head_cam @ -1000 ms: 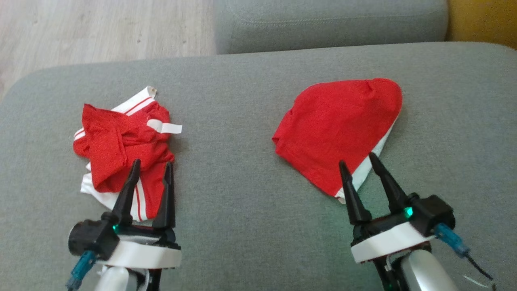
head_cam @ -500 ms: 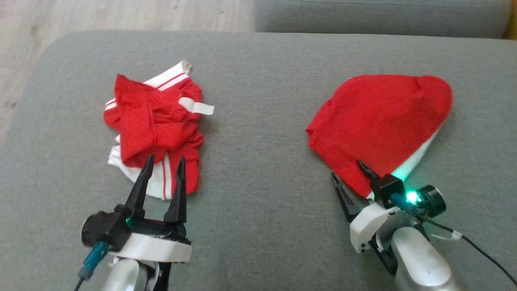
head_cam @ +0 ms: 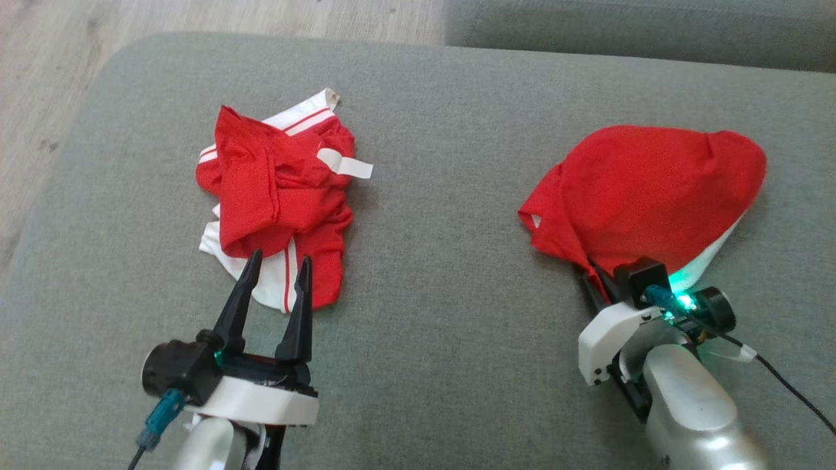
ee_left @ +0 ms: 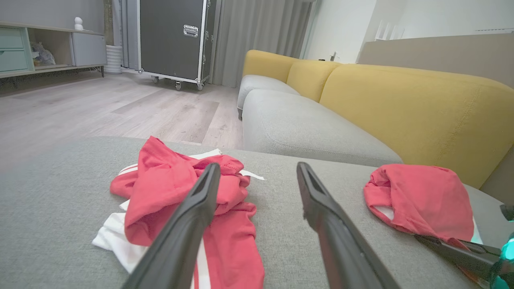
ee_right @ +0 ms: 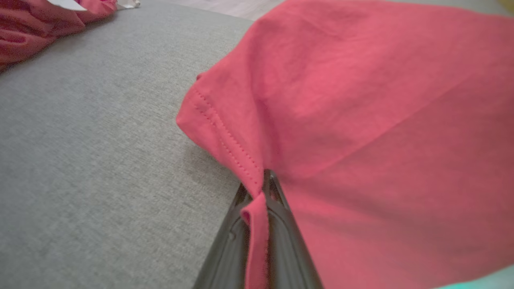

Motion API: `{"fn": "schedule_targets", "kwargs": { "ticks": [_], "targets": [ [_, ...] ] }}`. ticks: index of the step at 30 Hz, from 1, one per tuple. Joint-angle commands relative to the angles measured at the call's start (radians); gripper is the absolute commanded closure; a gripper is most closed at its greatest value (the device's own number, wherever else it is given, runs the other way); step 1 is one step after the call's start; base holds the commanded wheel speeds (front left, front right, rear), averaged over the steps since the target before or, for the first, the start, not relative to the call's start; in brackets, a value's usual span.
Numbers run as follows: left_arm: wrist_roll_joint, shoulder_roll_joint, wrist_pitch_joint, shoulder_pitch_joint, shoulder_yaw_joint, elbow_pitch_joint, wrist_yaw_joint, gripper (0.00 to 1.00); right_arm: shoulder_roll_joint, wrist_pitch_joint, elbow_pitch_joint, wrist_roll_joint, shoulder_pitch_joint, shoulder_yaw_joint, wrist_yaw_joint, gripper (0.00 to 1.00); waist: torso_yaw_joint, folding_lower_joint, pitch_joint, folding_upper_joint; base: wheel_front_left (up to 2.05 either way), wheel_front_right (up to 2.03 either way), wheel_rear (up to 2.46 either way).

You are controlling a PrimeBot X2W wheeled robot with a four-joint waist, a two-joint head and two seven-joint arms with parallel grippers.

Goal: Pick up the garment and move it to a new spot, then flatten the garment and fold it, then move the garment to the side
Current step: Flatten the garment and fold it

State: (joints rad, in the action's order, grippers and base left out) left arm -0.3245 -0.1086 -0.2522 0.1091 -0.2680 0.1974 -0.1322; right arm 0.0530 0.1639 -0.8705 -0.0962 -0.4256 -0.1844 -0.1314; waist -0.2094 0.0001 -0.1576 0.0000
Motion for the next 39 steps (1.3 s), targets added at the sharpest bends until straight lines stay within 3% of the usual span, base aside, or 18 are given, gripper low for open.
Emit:
{"fn": "schedule_targets", "kwargs": {
  "ticks": [1, 7, 13, 17, 18, 22, 25, 27, 30, 33, 35, 36, 37, 39],
  "targets": [
    [-0.003, -0.01, -0.01, 0.043, 0.024, -0.025, 0.002, 0.0, -0.003, 0.021, 0.012, 0.037, -0.007, -0.05, 0.001, 1.0, 0.008, -0.0001, 0.015, 0.0, 0.0, 0.0, 0.0],
    [0.003, -0.006, -0.01, 0.019, 0.026, -0.035, 0.002, 0.0, -0.003, 0.051, 0.094, 0.191, -0.068, -0.217, 0.001, 1.0, 0.021, -0.0001, 0.06, 0.0, 0.0, 0.0, 0.0],
    [0.008, -0.002, -0.01, -0.005, 0.043, -0.049, 0.002, 0.0, -0.003, 0.029, 0.226, 0.42, -0.23, -0.363, 0.001, 1.0, 0.018, -0.0001, 0.103, 0.0, 0.0, 0.0, 0.0],
    [0.01, 0.001, -0.01, -0.031, 0.058, -0.054, 0.002, 0.0, -0.003, 0.047, 0.291, 0.63, -0.358, -0.356, 0.001, 1.0, 0.019, -0.0001, 0.13, 0.0, 0.0, 0.0, 0.0],
    [0.01, 0.001, -0.01, -0.031, 0.058, -0.054, 0.002, 0.0, -0.003, 0.047, 0.291, 0.63, -0.358, -0.356, 0.001, 1.0, 0.019, -0.0001, 0.13, 0.0, 0.0, 0.0, 0.0],
    [0.013, 0.001, -0.01, -0.056, 0.083, -0.064, 0.002, 0.0, -0.003, 0.079, 0.278, 0.805, -0.46, -0.272, 0.001, 1.0, 0.038, -0.0001, 0.14, 0.0, 0.0, 0.0, 0.0],
    [0.018, 0.006, -0.01, -0.066, 0.102, -0.076, 0.002, 0.0, -0.003, 0.091, 0.2, 0.89, -0.499, -0.168, 0.001, 1.0, 0.06, -0.0001, 0.138, 0.0, 0.0, 0.0, 0.0],
    [0.022, 0.009, -0.01, -0.068, 0.107, -0.085, 0.002, 0.0, -0.003, 0.094, 0.088, 0.886, -0.509, -0.081, 0.001, 1.0, 0.078, -0.0001, 0.134, 0.0, 0.0, 0.0, 0.0],
    [0.025, 0.013, -0.01, -0.066, 0.113, -0.096, 0.002, 0.0, 0.002, 0.095, -0.125, 0.788, -0.502, 0.033, 0.001, 1.0, 0.1, -0.0001, 0.119, 0.0, 0.0, 0.0, 0.0],
    [0.027, 0.016, -0.01, -0.054, 0.103, -0.099, 0.002, 0.0, 0.047, 0.096, -0.348, 0.703, -0.474, 0.123, 0.001, 1.0, 0.109, -0.0001, 0.101, 0.0, 0.0, 0.0, 0.0],
    [0.025, 0.016, -0.01, -0.045, 0.096, -0.097, 0.002, 0.0, 0.085, 0.093, -0.408, 0.651, -0.436, 0.154, 0.001, 1.0, 0.112, -0.0001, 0.09, 0.0, 0.0, 0.0, 0.0],
    [0.023, 0.015, -0.01, -0.041, 0.093, -0.096, 0.002, 0.0, 0.108, 0.093, -0.416, 0.624, -0.411, 0.171, 0.001, 0.54, 0.114, -0.0001, 0.085, 0.0, 0.0, 0.0, 0.0],
    [0.022, 0.014, -0.01, -0.038, 0.09, -0.094, 0.002, 0.0, 0.127, 0.093, -0.418, 0.601, -0.387, 0.195, 0.001, 0.0, 0.116, -0.0001, 0.081, 0.0, 0.0, 0.0, 0.0],
    [0.019, 0.01, -0.01, -0.032, 0.089, -0.092, 0.002, 0.0, 0.151, 0.095, -0.419, 0.546, -0.344, 0.236, 0.001, 0.0, 0.121, -0.0001, 0.073, 0.0, 0.0, 0.0, 0.0]
  ]
}}
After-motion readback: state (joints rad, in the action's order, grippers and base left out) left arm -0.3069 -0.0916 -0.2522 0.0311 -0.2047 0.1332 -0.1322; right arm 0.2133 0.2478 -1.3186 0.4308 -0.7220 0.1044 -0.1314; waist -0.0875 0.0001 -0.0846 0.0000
